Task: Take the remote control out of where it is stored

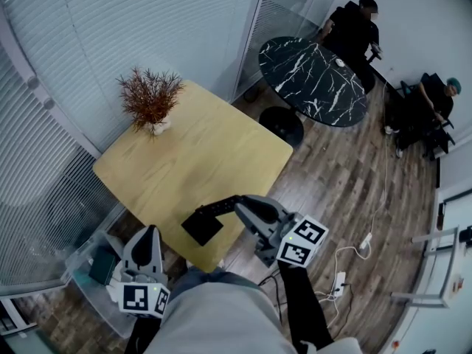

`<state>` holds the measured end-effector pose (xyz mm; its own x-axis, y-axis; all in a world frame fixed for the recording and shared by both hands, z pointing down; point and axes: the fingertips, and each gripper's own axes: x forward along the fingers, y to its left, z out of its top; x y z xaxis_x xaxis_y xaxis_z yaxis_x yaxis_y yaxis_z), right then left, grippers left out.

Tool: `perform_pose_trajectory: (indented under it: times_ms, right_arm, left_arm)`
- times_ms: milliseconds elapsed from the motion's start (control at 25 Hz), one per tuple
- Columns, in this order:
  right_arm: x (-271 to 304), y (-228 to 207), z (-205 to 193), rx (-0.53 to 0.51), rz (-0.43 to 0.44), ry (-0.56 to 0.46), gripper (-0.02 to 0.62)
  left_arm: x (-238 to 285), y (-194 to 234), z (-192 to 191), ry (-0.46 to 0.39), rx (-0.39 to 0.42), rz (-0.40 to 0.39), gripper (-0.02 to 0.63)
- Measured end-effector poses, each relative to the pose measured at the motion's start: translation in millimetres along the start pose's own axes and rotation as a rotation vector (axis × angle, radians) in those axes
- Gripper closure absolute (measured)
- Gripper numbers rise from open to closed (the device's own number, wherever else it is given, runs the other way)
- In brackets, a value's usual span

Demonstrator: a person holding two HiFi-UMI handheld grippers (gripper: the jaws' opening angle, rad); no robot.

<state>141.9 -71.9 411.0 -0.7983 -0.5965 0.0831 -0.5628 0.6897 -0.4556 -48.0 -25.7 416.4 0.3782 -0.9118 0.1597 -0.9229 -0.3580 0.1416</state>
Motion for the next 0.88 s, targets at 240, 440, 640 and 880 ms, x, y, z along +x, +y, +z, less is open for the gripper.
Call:
perform_pose_trajectory:
  times_ms: [240,440,640,880]
  right_arm:
    - [-2,-2,4,0.045,0.005,-0.046,0.528]
    - [-6,-3,10,0.086,0.014,-0.089,0.528]
    - [-6,-2,12,0.088,0.014,-0.093,0.528]
    - [-6,0,11,0.083,0.016,-0.094,0.528]
  left_arm:
    - [1,0,0,0.000,0.003,0.001,0.598]
    - [1,-1,-1,0.000,0.003,0.002,0.598]
    - [1,-1,0,0.002,0.001,0.001,0.598]
    - [0,-1,-1,0.002,0.001,-0.001,0.598]
